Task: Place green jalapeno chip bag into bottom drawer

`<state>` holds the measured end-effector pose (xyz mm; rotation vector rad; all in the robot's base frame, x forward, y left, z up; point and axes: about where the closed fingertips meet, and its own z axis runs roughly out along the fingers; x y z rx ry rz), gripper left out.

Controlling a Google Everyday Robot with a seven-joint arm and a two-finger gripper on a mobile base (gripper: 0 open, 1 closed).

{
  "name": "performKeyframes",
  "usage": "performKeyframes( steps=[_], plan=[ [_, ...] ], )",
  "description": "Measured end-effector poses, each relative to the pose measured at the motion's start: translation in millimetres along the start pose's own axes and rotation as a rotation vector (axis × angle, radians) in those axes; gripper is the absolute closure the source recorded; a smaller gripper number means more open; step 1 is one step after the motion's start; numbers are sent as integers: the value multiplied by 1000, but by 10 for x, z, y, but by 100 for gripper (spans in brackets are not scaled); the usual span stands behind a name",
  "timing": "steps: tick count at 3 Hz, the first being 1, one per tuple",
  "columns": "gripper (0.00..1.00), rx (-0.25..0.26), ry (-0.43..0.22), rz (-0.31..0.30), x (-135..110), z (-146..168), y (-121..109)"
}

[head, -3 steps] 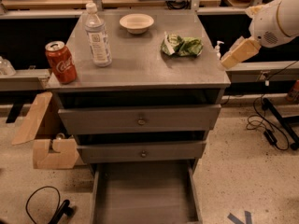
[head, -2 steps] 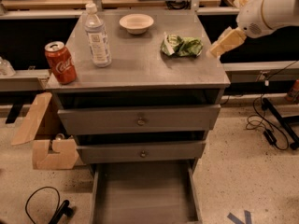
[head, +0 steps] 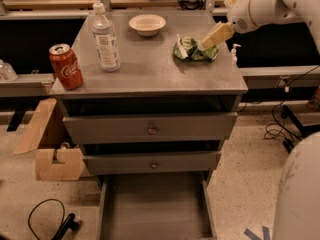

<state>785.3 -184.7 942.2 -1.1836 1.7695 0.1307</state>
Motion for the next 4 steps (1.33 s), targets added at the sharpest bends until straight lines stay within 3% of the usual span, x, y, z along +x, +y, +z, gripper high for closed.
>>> performKeyframes(
  steps=[2,3,4],
  plan=[
    [0,-81,39,143,312,720,65],
    [15,-111,52,208,455,935,144],
    [39,-128,25,249,496,1059,188]
  ],
)
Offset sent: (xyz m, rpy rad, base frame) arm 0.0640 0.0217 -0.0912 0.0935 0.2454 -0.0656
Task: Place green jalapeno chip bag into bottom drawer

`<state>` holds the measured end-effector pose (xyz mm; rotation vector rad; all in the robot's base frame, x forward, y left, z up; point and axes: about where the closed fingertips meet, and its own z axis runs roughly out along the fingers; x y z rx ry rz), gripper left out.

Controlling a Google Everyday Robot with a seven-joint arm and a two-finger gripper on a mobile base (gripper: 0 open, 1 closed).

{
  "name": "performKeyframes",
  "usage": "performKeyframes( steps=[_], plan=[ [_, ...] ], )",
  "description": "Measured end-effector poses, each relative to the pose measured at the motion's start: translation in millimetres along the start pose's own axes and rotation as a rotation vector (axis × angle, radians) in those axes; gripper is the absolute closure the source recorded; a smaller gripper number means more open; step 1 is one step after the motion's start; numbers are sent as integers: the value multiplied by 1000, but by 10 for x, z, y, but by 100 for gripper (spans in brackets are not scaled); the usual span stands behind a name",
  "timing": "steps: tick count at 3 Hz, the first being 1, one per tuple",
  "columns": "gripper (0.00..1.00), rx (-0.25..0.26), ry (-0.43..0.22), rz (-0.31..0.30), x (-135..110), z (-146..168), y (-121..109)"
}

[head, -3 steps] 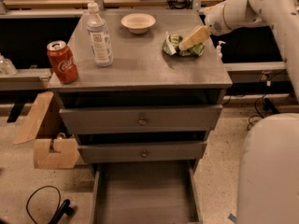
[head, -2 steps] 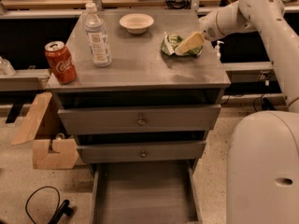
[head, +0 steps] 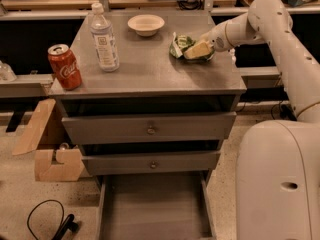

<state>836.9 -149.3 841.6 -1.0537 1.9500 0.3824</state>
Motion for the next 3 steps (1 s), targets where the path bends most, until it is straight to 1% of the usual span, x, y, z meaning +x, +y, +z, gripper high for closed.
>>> performKeyframes(
  steps=[2,3],
  plan=[
    [85,-10,5,-1,12,73,33],
    [100,-10,5,-1,-10,57,30]
  ],
)
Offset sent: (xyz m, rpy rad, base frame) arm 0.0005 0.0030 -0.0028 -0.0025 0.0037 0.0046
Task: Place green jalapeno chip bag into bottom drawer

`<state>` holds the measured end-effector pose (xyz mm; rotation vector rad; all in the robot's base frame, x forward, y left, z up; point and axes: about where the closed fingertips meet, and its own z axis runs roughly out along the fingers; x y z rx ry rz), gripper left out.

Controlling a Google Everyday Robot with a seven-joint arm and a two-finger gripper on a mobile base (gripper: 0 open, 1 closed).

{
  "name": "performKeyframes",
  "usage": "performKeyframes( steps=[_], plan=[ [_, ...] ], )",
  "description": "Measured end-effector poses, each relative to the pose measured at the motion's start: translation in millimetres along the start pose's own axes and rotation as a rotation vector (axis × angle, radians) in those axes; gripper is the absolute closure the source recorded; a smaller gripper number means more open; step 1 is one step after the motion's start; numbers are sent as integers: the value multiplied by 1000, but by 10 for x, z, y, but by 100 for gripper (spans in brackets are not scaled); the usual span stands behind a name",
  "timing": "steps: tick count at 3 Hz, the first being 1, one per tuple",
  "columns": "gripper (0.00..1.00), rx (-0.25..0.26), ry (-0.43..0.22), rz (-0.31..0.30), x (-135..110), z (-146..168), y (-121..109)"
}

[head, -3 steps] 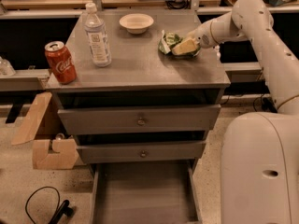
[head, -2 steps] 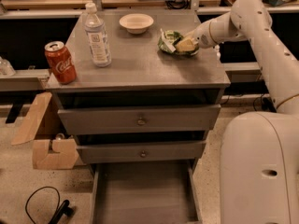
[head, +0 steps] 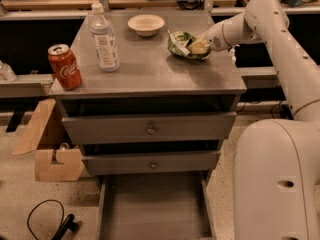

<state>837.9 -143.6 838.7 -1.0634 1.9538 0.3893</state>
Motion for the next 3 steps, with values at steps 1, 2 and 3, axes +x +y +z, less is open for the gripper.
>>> performKeyframes(
  steps=[1,2,3],
  plan=[
    [100,0,0,0,-5,-3,0],
    [100,1,9,-26,-61,-129,92],
    [100,111,-21,-157,-456,-983,348]
  ],
)
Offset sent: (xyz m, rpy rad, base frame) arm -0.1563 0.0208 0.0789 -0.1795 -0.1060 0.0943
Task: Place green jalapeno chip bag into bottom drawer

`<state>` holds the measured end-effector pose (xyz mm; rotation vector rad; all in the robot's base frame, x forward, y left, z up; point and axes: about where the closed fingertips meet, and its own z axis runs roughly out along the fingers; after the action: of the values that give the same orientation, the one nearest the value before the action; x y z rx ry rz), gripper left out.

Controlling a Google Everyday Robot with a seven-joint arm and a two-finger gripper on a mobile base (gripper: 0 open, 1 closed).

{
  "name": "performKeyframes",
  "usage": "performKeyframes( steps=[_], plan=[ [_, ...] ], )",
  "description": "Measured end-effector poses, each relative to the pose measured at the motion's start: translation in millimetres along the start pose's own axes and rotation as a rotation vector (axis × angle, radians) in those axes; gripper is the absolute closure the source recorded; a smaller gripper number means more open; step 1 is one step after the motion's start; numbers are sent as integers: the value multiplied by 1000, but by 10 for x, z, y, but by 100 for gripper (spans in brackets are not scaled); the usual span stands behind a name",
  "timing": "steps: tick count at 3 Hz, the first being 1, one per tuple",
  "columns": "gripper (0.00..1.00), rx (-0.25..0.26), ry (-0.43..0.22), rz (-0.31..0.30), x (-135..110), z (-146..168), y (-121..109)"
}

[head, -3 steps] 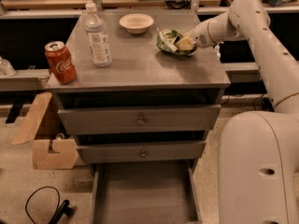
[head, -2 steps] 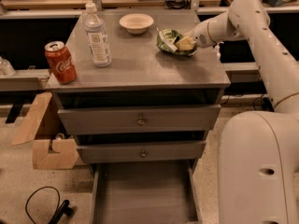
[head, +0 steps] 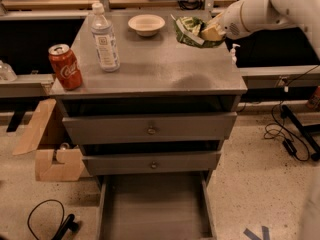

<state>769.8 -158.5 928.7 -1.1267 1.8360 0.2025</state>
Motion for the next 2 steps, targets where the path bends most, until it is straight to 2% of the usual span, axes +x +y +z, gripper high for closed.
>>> performKeyframes(
  steps=[1,2],
  plan=[
    [100,95,-19,-92,-378,-752,261],
    [100,109,85,-146,-277,-1403,944]
  ],
)
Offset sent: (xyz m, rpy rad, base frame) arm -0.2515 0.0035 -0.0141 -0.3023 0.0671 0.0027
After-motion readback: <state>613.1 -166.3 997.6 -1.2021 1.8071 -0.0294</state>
